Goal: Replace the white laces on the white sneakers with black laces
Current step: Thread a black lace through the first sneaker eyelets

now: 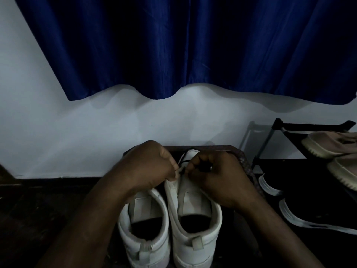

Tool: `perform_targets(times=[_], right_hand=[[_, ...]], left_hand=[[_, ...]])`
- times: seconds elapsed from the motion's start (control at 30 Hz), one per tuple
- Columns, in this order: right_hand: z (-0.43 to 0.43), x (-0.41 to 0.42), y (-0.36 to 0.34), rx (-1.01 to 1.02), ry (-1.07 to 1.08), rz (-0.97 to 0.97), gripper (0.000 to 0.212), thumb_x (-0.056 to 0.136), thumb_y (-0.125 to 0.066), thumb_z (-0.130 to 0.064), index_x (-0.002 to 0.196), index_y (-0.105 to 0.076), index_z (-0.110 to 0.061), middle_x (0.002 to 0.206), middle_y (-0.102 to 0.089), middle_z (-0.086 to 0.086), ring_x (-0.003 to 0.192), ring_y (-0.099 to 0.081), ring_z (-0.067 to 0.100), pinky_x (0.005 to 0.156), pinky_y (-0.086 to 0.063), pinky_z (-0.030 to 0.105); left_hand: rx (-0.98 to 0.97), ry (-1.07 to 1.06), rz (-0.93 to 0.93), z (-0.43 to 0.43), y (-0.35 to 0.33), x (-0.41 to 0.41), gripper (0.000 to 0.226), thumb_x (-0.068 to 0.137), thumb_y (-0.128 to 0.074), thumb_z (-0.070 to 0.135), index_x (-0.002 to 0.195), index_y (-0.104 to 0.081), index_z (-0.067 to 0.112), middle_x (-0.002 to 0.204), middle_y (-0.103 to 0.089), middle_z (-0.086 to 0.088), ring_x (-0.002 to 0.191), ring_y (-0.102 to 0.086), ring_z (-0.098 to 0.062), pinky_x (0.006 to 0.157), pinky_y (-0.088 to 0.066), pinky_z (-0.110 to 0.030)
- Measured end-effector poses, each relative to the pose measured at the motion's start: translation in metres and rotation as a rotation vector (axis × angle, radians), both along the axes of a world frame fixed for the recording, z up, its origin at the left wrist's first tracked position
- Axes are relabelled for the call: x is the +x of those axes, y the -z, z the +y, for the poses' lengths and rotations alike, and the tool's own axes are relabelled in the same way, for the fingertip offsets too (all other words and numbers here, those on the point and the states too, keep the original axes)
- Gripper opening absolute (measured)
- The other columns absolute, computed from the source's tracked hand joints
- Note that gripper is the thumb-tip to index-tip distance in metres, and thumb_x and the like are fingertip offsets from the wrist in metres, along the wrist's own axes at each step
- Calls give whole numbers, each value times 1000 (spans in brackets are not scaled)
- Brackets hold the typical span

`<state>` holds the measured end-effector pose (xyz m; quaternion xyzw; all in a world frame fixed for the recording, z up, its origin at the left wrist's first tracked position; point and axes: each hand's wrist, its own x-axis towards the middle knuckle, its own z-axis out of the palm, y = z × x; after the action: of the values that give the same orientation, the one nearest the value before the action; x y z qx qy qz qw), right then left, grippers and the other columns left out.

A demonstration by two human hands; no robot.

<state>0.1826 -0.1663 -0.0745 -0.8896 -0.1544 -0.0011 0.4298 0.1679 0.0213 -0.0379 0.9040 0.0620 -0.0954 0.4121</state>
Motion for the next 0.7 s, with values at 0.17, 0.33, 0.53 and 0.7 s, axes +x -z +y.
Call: perform_targets(times=[0.17, 0.33, 0.53, 0.7], right_hand=[[3, 1, -2, -54, 4, 9, 5, 80, -78, -22, 75, -78, -23, 75, -75, -9, 71, -69, 3, 72, -58, 32], [4, 1, -2, -19, -9, 9, 8, 80, -81, -19, 73, -79, -24, 76, -75, -10, 73, -70, 1, 75, -58, 33], [3, 0, -2, -42, -6, 13, 18, 80, -82, -18, 68, -76, -30, 74, -74, -15, 71, -69, -1, 75, -58, 31], [1, -3, -6, -117, -59, -44, 8, 77, -80, -23, 78, -76, -30, 81, -73, -17, 79, -67, 0, 76, -55, 27]], left_hand=[[-30, 10, -8, -2, -2, -1, 16, 55, -78, 28, 67, -80, 39, 68, -75, 12, 76, -70, -12, 79, -55, -29], [-101, 36, 27, 1, -6, -5, 11, 68, -74, 28, 74, -83, 28, 75, -78, 0, 83, -75, -24, 91, -60, -50], [268, 70, -205, -8, 3, -10, 29, 83, -67, 10, 73, -76, 36, 63, -66, 23, 71, -63, 4, 67, -46, -16], [339, 102, -279, -11, 5, -10, 21, 79, -63, 11, 72, -71, 28, 72, -64, 18, 75, -61, -1, 67, -44, -20]])
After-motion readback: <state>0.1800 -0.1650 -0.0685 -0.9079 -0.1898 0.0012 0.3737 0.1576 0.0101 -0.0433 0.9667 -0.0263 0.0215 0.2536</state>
